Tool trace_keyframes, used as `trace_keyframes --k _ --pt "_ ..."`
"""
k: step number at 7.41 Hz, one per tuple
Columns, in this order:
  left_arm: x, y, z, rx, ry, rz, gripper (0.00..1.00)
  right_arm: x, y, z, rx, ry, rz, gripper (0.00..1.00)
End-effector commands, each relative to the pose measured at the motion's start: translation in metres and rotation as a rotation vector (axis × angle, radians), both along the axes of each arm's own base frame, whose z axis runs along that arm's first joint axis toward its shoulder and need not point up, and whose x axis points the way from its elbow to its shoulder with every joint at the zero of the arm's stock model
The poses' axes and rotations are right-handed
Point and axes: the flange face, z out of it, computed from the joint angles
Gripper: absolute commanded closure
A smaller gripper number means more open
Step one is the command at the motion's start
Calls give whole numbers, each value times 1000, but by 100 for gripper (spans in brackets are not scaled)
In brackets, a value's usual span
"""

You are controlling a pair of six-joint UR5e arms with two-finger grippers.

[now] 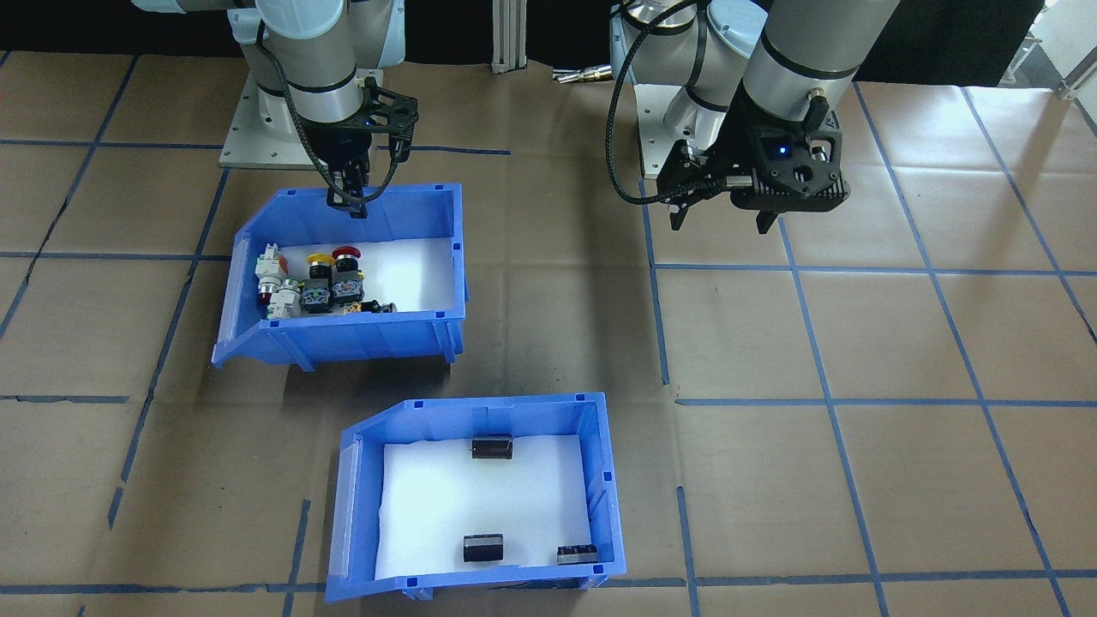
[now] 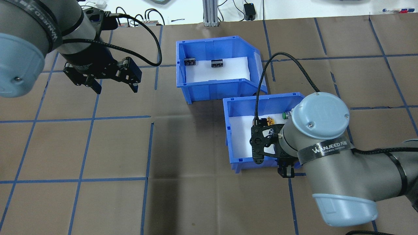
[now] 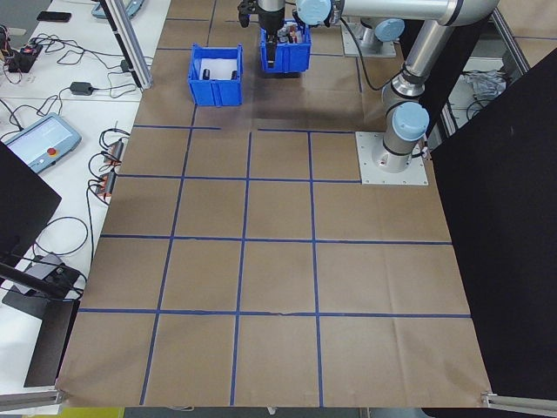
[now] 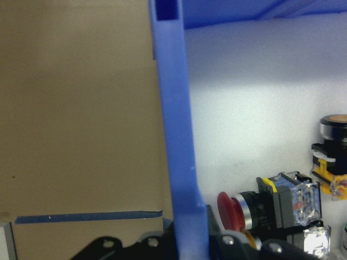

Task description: Place battery box in front

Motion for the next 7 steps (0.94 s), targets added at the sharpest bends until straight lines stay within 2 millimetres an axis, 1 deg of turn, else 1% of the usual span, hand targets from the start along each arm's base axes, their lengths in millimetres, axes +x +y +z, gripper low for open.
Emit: trace_keyframes --k 1,2,3,4,5,7 --pt "1 14 -12 23 5 0 0 30 6 -13 -4 -10 -39 100" --pt "8 12 -17 27 7 17 0 50 12 -18 -17 -18 -56 100" --pt "17 8 -18 31 18 38 0 61 17 -25 -9 -16 -65 100" --pt "24 7 -18 30 6 46 0 67 15 -24 -39 -31 -79 100" --pt "23 8 -17 28 4 32 0 70 15 -27 -35 -33 -82 100" --pt "23 9 -16 28 0 32 0 85 25 -31 -31 -32 -41 100"
